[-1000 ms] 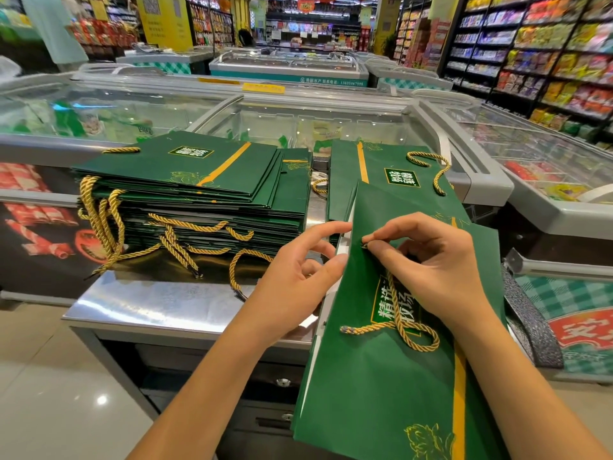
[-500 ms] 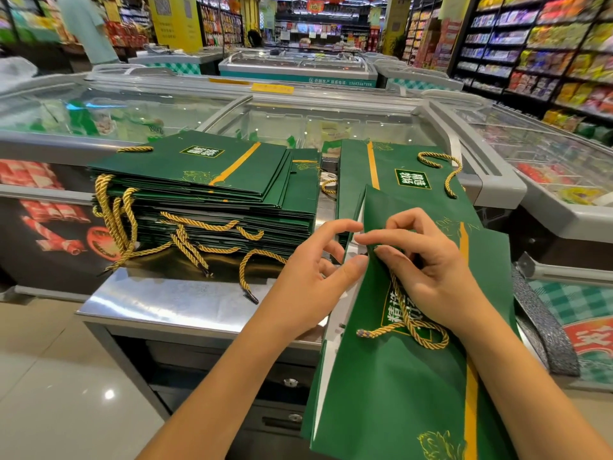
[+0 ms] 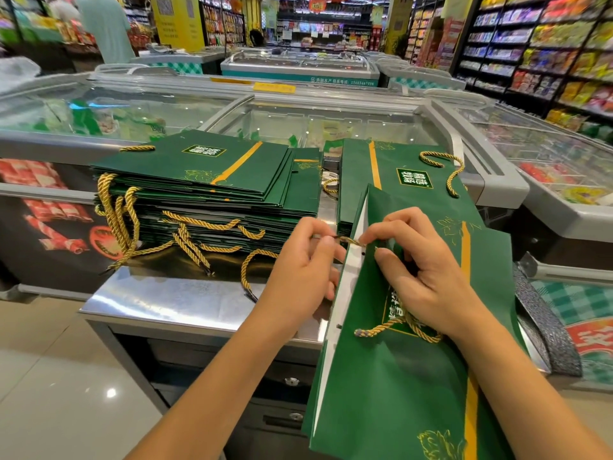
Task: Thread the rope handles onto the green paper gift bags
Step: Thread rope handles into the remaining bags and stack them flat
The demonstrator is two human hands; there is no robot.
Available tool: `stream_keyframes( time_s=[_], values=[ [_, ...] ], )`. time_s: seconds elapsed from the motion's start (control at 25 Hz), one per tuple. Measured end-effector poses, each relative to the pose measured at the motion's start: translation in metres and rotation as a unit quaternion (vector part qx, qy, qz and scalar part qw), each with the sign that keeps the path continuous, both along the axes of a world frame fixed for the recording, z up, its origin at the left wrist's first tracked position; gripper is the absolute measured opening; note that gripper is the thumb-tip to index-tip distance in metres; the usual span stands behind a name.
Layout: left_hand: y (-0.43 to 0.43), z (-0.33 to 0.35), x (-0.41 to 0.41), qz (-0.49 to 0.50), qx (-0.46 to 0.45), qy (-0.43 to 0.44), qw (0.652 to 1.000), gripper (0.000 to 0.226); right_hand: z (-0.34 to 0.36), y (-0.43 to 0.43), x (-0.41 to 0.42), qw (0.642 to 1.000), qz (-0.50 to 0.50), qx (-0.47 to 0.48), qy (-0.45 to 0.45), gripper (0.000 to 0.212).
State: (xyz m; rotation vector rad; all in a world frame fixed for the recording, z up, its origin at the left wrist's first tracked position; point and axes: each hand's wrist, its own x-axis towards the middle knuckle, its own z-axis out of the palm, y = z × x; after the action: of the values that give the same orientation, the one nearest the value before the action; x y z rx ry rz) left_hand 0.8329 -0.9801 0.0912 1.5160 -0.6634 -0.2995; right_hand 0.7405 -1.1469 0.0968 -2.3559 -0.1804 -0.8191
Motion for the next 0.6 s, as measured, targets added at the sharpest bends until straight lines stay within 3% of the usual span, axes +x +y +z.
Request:
stream_keyframes(
  time_s=[0.16, 0.28, 0.36, 0.6],
  values=[
    [0.0042, 0.0033, 0.0002, -0.008, -0.049, 0.102, 0.994, 0.021, 0.0018, 0.0015, -0.0034, 1.000, -0.002, -0.004, 0.005, 0.032],
    [0.0066, 0.0040, 0.0019, -0.043, -0.016, 0.099, 0.994, 0.017, 0.0020, 0.0020, -0.0024, 1.000, 0.003, -0.002, 0.012, 0.034],
    [0.0062, 0.0020, 0.0024, -0.060, 0.011, 0.088, 0.994, 0.027, 0.0006, 0.0015, -0.0010, 1.000, 0.003, -0.007, 0.019, 0.035],
    [0.0001, -0.0059, 0.0085, -0.039, 0.019, 0.090, 0.995, 0.034, 0.0000, -0.0045, -0.0014, 0.999, -0.029, 0.012, -0.015, 0.032]
  ],
)
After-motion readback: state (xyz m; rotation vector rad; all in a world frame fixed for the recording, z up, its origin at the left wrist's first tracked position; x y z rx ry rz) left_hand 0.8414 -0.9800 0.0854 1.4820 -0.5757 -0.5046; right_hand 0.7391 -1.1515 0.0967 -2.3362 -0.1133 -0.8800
